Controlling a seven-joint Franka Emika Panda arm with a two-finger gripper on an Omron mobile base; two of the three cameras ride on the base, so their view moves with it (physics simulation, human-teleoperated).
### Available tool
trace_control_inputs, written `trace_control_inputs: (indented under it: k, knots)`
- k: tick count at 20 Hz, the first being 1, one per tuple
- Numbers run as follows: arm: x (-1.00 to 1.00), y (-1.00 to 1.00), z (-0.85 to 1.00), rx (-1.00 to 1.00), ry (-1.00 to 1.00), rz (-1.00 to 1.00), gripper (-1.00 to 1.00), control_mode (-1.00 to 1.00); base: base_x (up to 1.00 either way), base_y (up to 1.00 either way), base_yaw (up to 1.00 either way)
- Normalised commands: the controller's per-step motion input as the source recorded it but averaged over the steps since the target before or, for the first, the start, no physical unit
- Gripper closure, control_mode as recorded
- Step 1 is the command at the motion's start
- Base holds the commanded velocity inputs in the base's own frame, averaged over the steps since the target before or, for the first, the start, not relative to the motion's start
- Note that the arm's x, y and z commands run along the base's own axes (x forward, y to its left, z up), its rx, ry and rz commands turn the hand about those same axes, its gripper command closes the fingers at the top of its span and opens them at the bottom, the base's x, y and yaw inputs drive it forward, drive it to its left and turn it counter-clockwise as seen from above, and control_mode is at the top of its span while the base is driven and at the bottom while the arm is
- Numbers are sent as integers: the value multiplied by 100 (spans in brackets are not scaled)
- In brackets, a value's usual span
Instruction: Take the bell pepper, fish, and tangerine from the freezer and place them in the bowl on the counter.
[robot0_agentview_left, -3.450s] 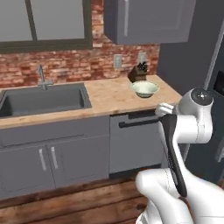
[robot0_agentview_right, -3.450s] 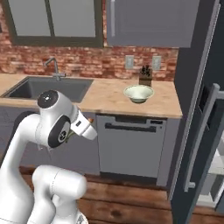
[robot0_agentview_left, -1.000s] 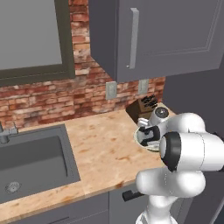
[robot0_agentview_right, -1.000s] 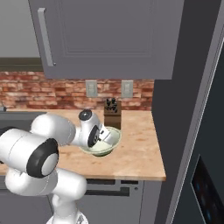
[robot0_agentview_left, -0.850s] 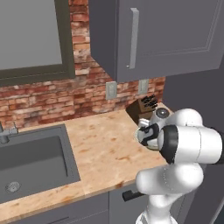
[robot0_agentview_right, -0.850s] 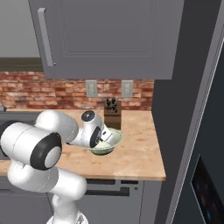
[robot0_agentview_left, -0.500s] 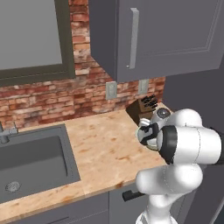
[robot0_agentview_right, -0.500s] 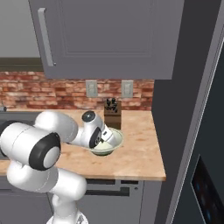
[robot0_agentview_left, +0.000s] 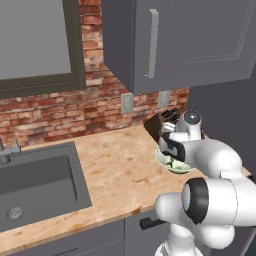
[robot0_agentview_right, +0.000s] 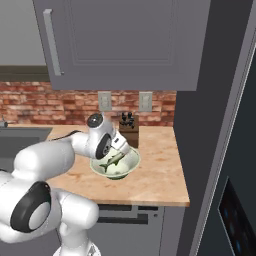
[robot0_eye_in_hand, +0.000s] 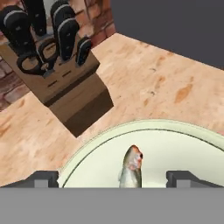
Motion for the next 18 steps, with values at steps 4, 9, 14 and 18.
trace_control_inputs:
  k: [4,9,14,18]
  knots:
    - [-50,0,100,0,0,0,-100,-100,0,0,0]
    - [-100,-2,62,0,0,0,-100,-100,0,0,0]
    - [-100,-10,4,0,0,0,-100,-100,0,0,0]
    - [-100,-1,0,0,0,0,-100,-100,0,0,0]
